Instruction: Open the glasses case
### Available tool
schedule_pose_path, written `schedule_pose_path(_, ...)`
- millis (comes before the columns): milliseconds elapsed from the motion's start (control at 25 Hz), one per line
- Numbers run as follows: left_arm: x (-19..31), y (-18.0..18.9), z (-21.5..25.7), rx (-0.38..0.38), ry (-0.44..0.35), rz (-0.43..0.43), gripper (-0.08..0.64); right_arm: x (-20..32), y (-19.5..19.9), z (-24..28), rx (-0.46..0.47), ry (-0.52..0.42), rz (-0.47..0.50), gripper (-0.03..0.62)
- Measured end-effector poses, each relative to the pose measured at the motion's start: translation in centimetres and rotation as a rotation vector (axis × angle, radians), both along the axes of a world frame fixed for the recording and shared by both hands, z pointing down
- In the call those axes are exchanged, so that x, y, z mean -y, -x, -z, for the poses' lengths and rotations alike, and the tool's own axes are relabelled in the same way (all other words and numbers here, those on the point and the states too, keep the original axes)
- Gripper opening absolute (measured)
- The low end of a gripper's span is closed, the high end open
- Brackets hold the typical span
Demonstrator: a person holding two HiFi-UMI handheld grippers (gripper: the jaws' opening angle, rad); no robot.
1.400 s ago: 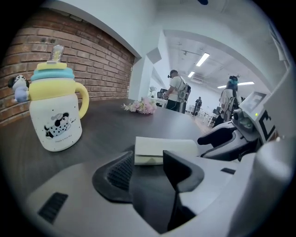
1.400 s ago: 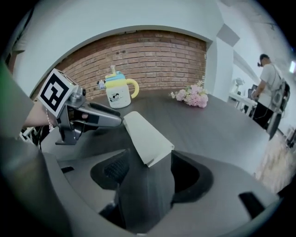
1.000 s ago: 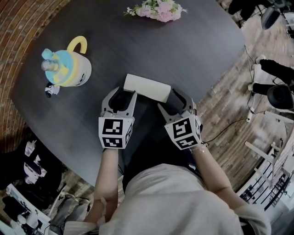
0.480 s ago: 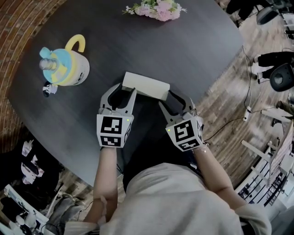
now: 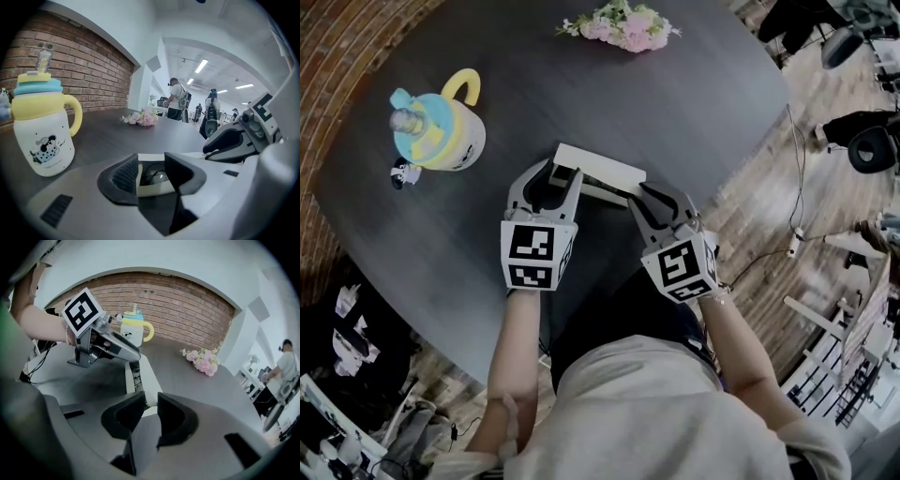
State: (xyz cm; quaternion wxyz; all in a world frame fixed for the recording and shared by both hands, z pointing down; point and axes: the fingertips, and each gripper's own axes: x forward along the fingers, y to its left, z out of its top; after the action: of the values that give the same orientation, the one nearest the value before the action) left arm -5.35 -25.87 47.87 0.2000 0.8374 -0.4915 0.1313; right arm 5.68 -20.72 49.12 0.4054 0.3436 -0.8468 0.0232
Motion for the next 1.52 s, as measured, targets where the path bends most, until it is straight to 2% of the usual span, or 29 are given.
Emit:
schedule_pose_path(440, 2.7, -1.0, 0.6, 0.113, -0.038, -0.063, 0.189, 2.9, -0.6, 0.8, -0.008, -0.057, 0.084, 0.043)
schedule_pose_path(640, 3.2, -1.4, 0.3, 0.116, -0.006, -0.050, 0.179, 3.8, -1.2, 0.5, -0.085, -0.090, 0.183, 0.021)
schedule_pose_path(840, 3.7, -1.9, -0.1, 0.105, 0.031, -0.024, 0.167, 5.0, -2.1, 0.2, -0.055, -0.056, 0.204, 0.021)
schedule_pose_path(1040, 4.4, -2.0, -0.4, 0.088, 0.059, 0.004, 0.160, 7.1, -2.6, 0.1, -0.038, -0.060, 0.181, 0.032)
schedule_pose_path(1280, 4.5, -1.8, -1.2, 0.075, 0.099, 0.031, 0.160, 8.7, -3.0, -0.7, -0.008, -0.035, 0.074, 0.049)
schedule_pose_path(1400, 4.6, -1.4, -1.4, 0.074, 0.110, 0.045, 0.160, 9.0, -3.0, -0.7, 0.014, -0.017, 0.054, 0.045)
schedule_pose_path(1520, 4.7, -1.1, -1.4, 0.065, 0.114, 0.048, 0.160, 9.2, -3.2, -0.7, 0.025, -0.007, 0.039, 0.079)
